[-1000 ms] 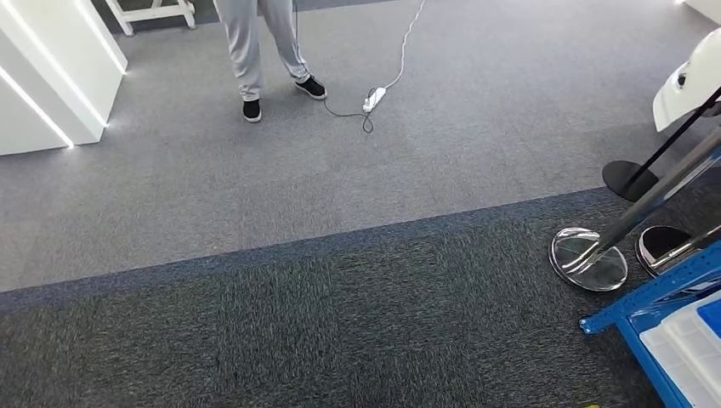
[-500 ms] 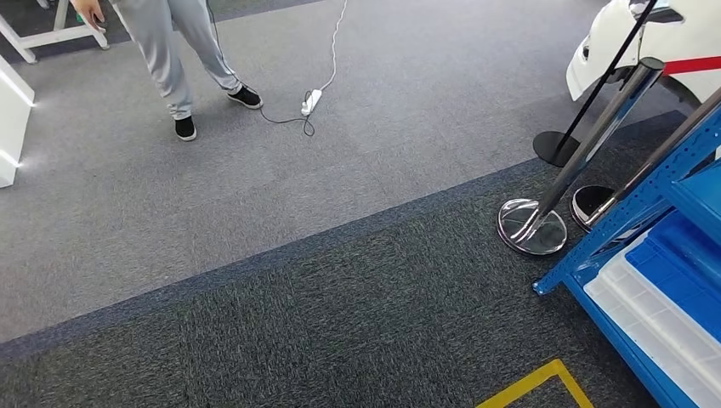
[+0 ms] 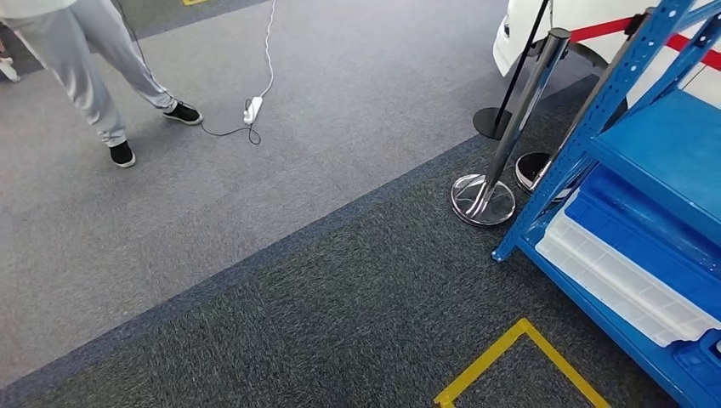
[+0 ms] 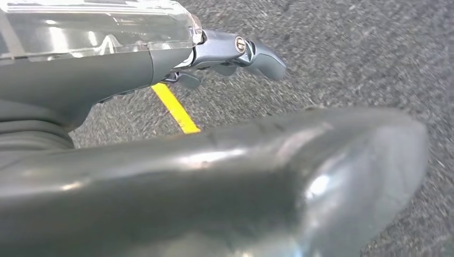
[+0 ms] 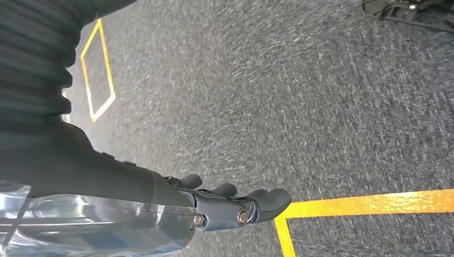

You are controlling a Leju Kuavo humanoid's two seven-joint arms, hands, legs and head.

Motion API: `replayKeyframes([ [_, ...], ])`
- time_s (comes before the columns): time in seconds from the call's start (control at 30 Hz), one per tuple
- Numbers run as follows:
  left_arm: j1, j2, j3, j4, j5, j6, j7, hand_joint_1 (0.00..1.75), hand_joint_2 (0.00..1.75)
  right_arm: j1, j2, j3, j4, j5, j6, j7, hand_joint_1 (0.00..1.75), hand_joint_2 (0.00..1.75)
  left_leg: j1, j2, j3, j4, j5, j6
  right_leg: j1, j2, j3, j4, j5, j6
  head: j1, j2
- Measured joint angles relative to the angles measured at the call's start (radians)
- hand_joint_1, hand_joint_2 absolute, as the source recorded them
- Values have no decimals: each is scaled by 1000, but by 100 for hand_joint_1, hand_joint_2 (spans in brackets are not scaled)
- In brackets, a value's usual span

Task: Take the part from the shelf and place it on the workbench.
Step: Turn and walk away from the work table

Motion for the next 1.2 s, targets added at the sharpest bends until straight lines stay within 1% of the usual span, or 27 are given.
replayKeyframes([
  [0.03, -3, 0, 0, 0, -1, -2, 1, 0, 0, 2, 1, 0, 0, -4, 0, 2, 0, 175, 2, -3, 2, 3, -5, -6, -2, 12, 0, -2, 2, -6, 0, 0],
  [0.1, -5, 2, 0, 0, -3, -6, 4, 0, 0, 1, 3, 0, 0, -10, -1, 9, 0, 175, 7, -45, -12, 48, -41, -17, -7, 34, 1, -8, 8, -18, 0, 0],
  [0.17, -3, 3, -1, 0, -4, -12, 7, 0, 0, -2, 4, -1, 0, -16, -3, 12, 0, 175, 11, -98, -64, 167, -108, -23, -8, 57, -1, -8, 12, -27, 0, 0],
  [0.2, -2, 3, -1, 0, -6, -16, 9, 0, 0, -2, 4, -1, 0, -19, -3, 13, 0, 175, 12, -109, -94, 234, -135, -24, -6, 71, -3, -8, 13, -29, 0, 0],
  [0.23, -1, 3, -2, 0, -8, -19, 10, 0, 0, -1, 4, -2, 0, -22, -4, 14, 0, 175, 12, -114, -114, 277, -145, -24, -5, 86, -4, -7, 14, -31, 0, 0],
  [0.27, -1, 4, -3, 0, -12, -22, 12, 0, 0, 0, 5, -2, 0, -25, -4, 15, 0, 175, 12, -115, -120, 286, -135, -23, -4, 102, -3, -5, 14, -31, 0, 0],
  [0.3, -2, 4, -5, 0, -16, -25, 13, 0, 0, 1, 6, -3, 0, -27, -4, 17, 0, 175, 12, -119, -107, 254, -105, -20, -4, 118, -3, -4, 14, -31, 0, 0],
  [0.33, -2, 5, -7, 0, -19, -26, 15, 0, 0, 1, 7, -4, 0, -28, -4, 19, 0, 175, 12, -130, -81, 191, -64, -16, -3, 133, -2, -2, 14, -30, 0, 0],
  [0.4, -3, 9, -10, 0, -22, -29, 20, 0, 0, 2, 11, -5, 0, -28, -4, 23, 0, 175, 14, -185, -29, 63, -10, -5, -3, 162, -5, 3, 15, -25, 0, 0],
  [0.47, -4, 11, -12, 1, -23, -30, 24, 0, 0, 2, 14, -6, 0, -29, -5, 25, 0, 175, 12, -218, -12, 14, -2, 1, -7, 186, -15, 5, 19, -13, 0, 0],
  [0.53, -8, 11, -15, 1, -23, -31, 28, 0, 0, 5, 15, -8, 0, -28, -5, 27, 0, 175, 13, -198, -8, 4, 4, 6, -11, 205, -22, 4, 24, 2, 0, 0],
  [0.57, -10, 10, -16, 1, -23, -31, 30, 0, 0, 8, 15, -9, 0, -28, -5, 28, 0, 175, 15, -185, -5, -4, 9, 11, -10, 193, -27, 11, 19, 8, 0, 0],
  [0.6, -12, 9, -17, 1, -23, -31, 32, 0, 0, 8, 15, -10, 0, -26, -4, 29, 0, 175, 18, -169, -2, -12, 15, 17, -7, 167, -39, 34, 2, 11, 0, 0],
  [0.67, -9, 9, -17, 1, -22, -29, 37, 0, 0, 6, 15, -10, 0, -23, -4, 31, 0, 175, 19, -137, -1, -21, 21, 23, -4, 99, -91, 136, -58, 17, 0, 0],
  [0.7, -8, 10, -17, 1, -22, -28, 39, 0, 0, 5, 15, -10, 0, -21, -4, 31, 0, 175, 18, -120, -2, -21, 21, 24, -7, 81, -123, 200, -87, 20, 0, 0],
  [0.73, -6, 10, -17, 1, -22, -27, 40, 0, 0, 4, 15, -10, 0, -21, -4, 31, 0, 175, 17, -103, -3, -20, 20, 23, -10, 72, -145, 247, -102, 24, 0, 0],
  [0.77, -6, 10, -17, 1, -22, -27, 40, 0, 0, 5, 15, -10, 0, -21, -4, 31, 0, 175, 16, -88, -3, -19, 18, 22, -13, 67, -151, 263, -99, 27, 0, 0],
  [0.8, -8, 9, -17, 1, -22, -27, 40, 0, 0, 6, 15, -10, 0, -21, -4, 31, 0, 175, 17, -73, -3, -18, 16, 20, -16, 61, -138, 241, -79, 30, 0, 0],
  [0.83, -9, 8, -18, 1, -22, -27, 40, 0, 0, 7, 14, -10, 0, -21, -4, 31, 0, 175, 17, -60, -1, -15, 13, 16, -18, 48, -105, 186, -48, 32, 0, 0],
  [0.87, -11, 8, -18, 1, -22, -27, 40, 0, 0, 7, 14, -10, 0, -21, -4, 31, 0, 175, 17, -49, 1, -12, 8, 11, -19, 22, -68, 116, -22, 32, 0, 0],
  [0.93, -12, 7, -18, 1, -24, -29, 40, 0, 0, 5, 15, -10, -1, -22, -4, 30, 0, 175, 12, -28, 4, -4, -3, -2, -15, -17, -18, 23, 4, 22, 0, 0],
  [0.97, -14, 8, -19, 1, -26, -31, 40, 0, 0, 4, 15, -10, -1, -23, -4, 30, 0, 175, 9, -18, 6, -2, -7, -8, -12, -24, -12, 10, 3, 15, 0, 0],
  [1.03, -18, 8, -23, 1, -34, -35, 39, 0, 0, 5, 15, -12, -1, -26, -4, 31, 0, 175, 9, -2, 15, -3, -13, -19, -11, 1, -13, 11, 4, 2, 0, 0],
  [1.07, -21, 8, -26, 1, -38, -37, 39, 0, 0, 6, 15, -14, -1, -28, -4, 31, 0, 175, 11, -11, 16, 3, -20, -25, -12, 11, -14, 9, 6, -5, 0, 0],
  [1.1, -23, 8, -30, 1, -40, -39, 39, 0, 0, 5, 15, -16, -1, -30, -4, 31, 0, 175, 14, -33, 11, 22, -36, -30, -14, 22, -14, 6, 9, -11, 0, 0],
  [1.17, -22, 9, -36, 1, -41, -43, 40, 0, 0, 4, 15, -19, -1, -32, -6, 31, 0, 175, 18, -91, -33, 125, -99, -35, -15, 44, -16, 4, 13, -22, 0, 0],
  [1.2, -20, 9, -38, 1, -41, -45, 41, 0, 0, 3, 15, -20, -1, -33, -7, 32, 0, 175, 19, -107, -66, 197, -134, -36, -13, 58, -17, 5, 14, -26, 0, 0],
])
